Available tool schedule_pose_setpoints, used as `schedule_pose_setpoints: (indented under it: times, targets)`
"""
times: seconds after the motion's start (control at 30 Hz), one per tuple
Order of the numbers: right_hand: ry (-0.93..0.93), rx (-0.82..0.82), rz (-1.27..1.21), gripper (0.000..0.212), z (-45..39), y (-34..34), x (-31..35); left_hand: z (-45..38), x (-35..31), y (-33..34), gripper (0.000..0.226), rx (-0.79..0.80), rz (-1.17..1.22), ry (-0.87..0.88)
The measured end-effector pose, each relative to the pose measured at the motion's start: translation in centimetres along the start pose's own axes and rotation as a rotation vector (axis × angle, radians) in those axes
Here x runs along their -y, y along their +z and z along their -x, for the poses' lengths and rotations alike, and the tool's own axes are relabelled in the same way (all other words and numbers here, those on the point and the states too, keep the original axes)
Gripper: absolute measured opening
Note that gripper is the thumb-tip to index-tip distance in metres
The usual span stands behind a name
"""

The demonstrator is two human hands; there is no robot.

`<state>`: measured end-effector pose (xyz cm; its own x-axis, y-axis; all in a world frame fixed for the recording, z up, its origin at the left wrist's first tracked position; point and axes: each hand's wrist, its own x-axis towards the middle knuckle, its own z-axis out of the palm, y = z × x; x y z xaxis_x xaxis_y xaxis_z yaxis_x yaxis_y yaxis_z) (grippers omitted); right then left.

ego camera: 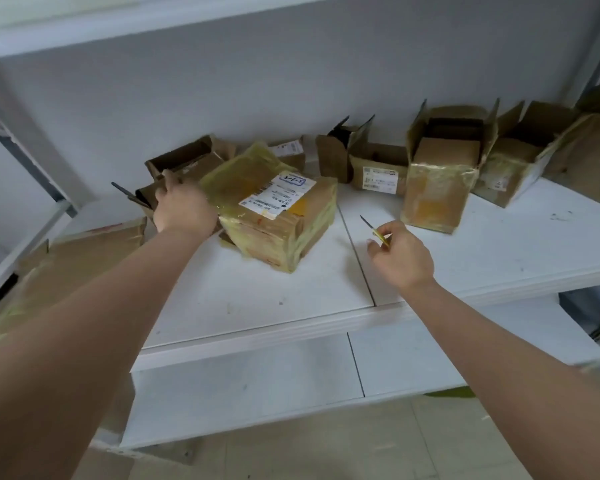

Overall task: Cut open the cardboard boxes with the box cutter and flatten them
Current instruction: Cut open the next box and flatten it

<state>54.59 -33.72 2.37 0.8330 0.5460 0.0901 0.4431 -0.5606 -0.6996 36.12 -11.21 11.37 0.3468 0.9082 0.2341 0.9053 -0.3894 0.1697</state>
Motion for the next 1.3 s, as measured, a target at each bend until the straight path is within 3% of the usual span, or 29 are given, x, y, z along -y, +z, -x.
schedule_pose_setpoints:
  times: [0.1,0.23,0.43,0.53,0.67,0.83,1.03,1.3]
  targets:
    - [-0.007,0.011,0.000,0.024,-0.3,-0.1,-0.2,0.3,-1.4,0.3,0.067,-0.031,0.019,0.047]
    - [-0.025,0.033,-0.014,0.023,-0.7,0.4,-0.1,1.4,-4.6,1.2,0.053,-0.048,0.042,0.294]
    - [-0.060,0.077,-0.168,0.021,-1.5,1.7,-0.2,2.5,-8.6,3.7,0.074,0.211,0.028,0.467]
    - [-0.054,0.075,-0.200,0.022,-2.0,2.4,-0.5,2.2,-8.1,3.3,0.062,0.272,0.082,0.527]
    - [0.104,0.109,-0.338,0.022,-2.9,4.1,-0.6,1.2,-6.7,1.3,0.056,0.382,0.145,0.602]
    - [0.196,0.116,-0.507,0.021,-3.7,5.9,0.8,0.7,-4.4,2.9,0.055,0.475,0.388,0.554]
    - [0.231,0.059,-0.558,0.021,-4.5,7.2,2.0,0.5,-3.6,4.5,0.046,0.460,0.590,0.519]
    - [0.231,0.009,-0.581,0.019,-4.5,7.6,2.8,0.3,-3.2,5.1,0.044,0.444,0.565,0.565]
